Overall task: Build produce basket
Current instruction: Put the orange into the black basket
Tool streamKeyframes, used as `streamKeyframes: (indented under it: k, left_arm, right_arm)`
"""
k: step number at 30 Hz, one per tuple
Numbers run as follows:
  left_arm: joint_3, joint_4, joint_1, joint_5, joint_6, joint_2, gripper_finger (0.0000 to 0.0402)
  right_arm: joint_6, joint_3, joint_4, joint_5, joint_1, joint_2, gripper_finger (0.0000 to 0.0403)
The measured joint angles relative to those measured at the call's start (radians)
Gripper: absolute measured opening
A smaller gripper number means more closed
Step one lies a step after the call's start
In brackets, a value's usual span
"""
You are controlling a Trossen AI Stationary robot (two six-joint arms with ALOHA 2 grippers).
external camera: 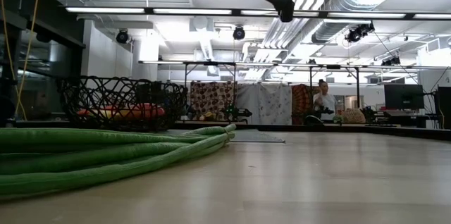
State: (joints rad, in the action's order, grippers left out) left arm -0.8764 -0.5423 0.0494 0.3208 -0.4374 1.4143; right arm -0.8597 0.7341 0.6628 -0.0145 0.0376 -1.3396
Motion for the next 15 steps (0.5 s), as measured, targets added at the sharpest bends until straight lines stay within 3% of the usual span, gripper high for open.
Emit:
streamKeyframes:
  k: [9, 15]
  left_arm:
    - [0.0, -0.001, 0.0, -0.068, -0.01, 0.0, 0.0342]
    - [-0.001, -0.004, -0.002, -0.078, -0.011, 0.0, 0.0317]
  right_arm:
    - [0.002, 0.0, 0.002, -0.017, 0.003, 0.0, 0.0346]
    - [0.003, 0.0, 0.013, -0.02, 0.003, -0.001, 0.0346]
